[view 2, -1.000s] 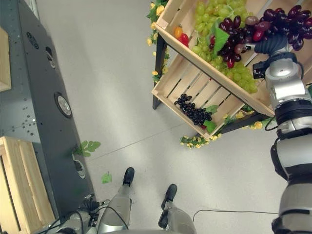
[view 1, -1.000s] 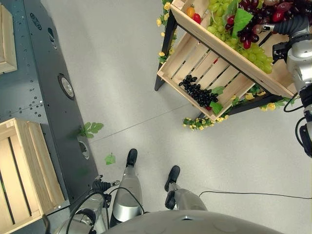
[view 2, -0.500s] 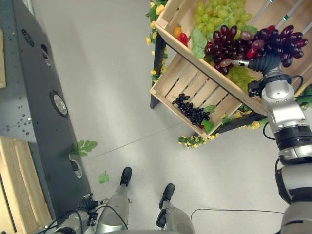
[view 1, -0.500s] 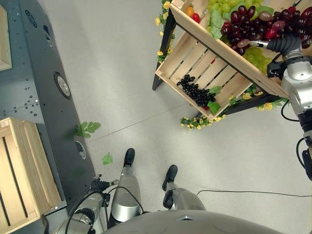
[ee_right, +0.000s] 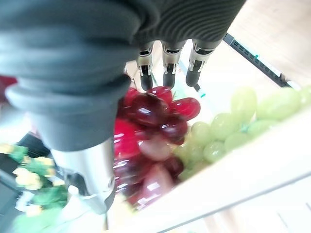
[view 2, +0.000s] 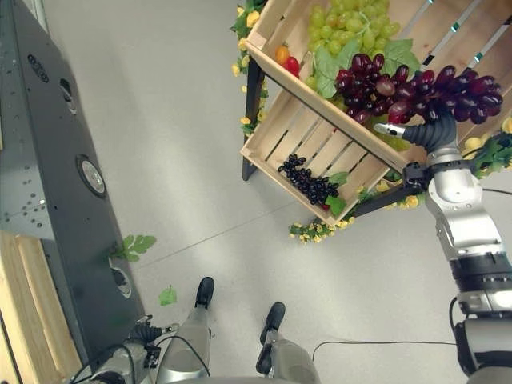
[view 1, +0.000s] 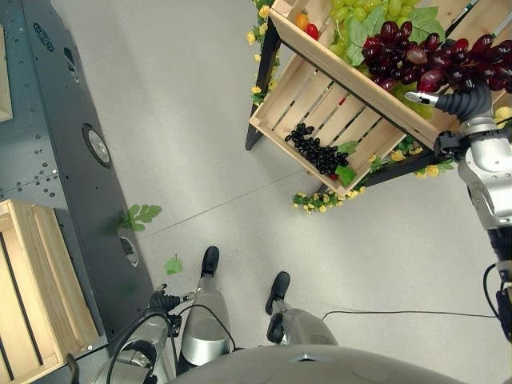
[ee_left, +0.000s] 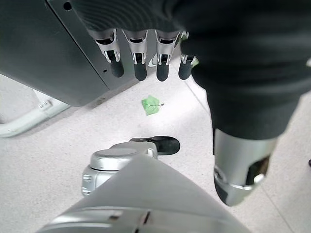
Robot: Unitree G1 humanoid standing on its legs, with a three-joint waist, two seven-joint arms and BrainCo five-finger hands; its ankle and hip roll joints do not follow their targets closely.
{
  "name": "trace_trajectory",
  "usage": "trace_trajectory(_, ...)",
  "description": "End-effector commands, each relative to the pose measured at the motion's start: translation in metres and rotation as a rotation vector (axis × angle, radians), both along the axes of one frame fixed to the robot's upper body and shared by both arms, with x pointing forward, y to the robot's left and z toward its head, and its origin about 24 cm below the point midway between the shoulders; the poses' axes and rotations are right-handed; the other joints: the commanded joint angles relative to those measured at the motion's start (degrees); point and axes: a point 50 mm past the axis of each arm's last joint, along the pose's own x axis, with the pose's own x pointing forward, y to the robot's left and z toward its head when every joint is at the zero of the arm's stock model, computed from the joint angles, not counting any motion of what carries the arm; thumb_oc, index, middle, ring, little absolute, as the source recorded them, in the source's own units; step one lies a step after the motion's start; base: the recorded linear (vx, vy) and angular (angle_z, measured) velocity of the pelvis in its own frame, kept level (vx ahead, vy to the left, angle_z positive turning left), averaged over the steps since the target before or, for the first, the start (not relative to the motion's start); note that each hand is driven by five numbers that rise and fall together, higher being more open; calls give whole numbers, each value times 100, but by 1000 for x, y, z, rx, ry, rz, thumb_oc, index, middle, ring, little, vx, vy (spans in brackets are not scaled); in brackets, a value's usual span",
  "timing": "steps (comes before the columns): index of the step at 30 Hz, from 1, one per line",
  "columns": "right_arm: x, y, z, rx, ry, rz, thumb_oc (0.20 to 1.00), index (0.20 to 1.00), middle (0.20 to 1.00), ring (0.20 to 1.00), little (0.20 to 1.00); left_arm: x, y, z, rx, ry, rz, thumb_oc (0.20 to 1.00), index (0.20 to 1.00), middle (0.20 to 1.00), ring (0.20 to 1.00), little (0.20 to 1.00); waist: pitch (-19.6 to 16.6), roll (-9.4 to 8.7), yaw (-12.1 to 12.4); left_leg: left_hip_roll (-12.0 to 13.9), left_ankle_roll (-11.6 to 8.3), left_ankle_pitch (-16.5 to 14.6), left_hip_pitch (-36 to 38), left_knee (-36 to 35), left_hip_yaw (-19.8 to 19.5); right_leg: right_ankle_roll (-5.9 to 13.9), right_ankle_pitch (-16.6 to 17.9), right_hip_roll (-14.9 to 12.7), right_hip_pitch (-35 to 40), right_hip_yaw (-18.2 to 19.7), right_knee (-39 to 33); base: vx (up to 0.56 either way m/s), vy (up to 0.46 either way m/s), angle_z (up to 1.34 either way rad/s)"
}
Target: Pick up the fruits from the basket on one side to the basket on the other side
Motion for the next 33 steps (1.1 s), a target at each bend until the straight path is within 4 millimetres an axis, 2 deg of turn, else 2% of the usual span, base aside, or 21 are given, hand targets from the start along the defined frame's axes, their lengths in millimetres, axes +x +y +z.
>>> trace_trajectory(1, -16, 5, 25, -25, -167, 49, 1000, 1000, 1000, 1000, 1000, -6, -5, -5, 10, 50, -18, 1000, 1000, 1000, 1000, 1000, -381, 4, -106, -79, 60, -414, -59, 25, 31, 380, -154, -143, -192, 144, 31, 0, 0, 0)
trace_trajectory(9, -22, 2, 17, 7, -164, 34, 1000, 1000, 1000, 1000, 1000, -9, -4, -6, 10, 60, -25, 1000, 1000, 1000, 1000, 1000, -418, -9, -145, -110, 84, -436, -50, 27, 72, 399, -140, -161, -202, 181, 31, 0, 0, 0)
trace_trajectory(17, -17, -4, 12, 62, -151, 1, 1000, 1000, 1000, 1000, 1000, -13, -4, -7, 10, 71, -19, 1000, 1000, 1000, 1000, 1000, -436, 0, -138, -125, 102, -446, -39, 29, 87, 403, -136, -178, -197, 181, 31, 1, 1, -1)
trace_trajectory(19, -11, -6, 17, 77, -154, -5, 1000, 1000, 1000, 1000, 1000, -14, -3, -7, 13, 77, -21, 1000, 1000, 1000, 1000, 1000, -439, -2, -103, -133, 102, -446, -34, 30, 89, 405, -134, -184, -192, 171, 31, 0, 0, 0)
trace_trajectory(24, 16, -17, 58, 72, -172, -62, 1000, 1000, 1000, 1000, 1000, -16, 0, -7, 24, 89, -27, 1000, 1000, 1000, 1000, 1000, -427, -10, -26, -132, 104, -446, -5, 30, 133, 407, -101, -197, -197, 188, 31, 0, 2, -7)
trace_trajectory(26, 23, -21, 72, 16, -144, -79, 1000, 1000, 1000, 1000, 1000, -17, 4, -7, 29, 97, -30, 1000, 1000, 1000, 1000, 1000, -418, -46, 13, -128, 99, -434, -10, 33, 153, 404, -93, -184, -210, 206, 31, -4, -2, -2)
trace_trajectory(28, 26, -20, 77, 5, -137, -80, 1000, 1000, 1000, 1000, 1000, -17, 4, -7, 22, 93, -15, 1000, 1000, 1000, 1000, 1000, -399, -41, -14, -121, 92, -421, -18, 35, 161, 402, -79, -178, -234, 224, 31, 0, 0, 0)
trace_trajectory(33, 13, -15, 56, -37, -99, -31, 1000, 1000, 1000, 1000, 1000, -19, 1, -8, -1, 93, 14, 1000, 1000, 1000, 1000, 1000, -373, -43, -69, -118, 87, -402, -63, 33, 112, 391, -100, -170, -247, 181, 31, 0, 0, 0)
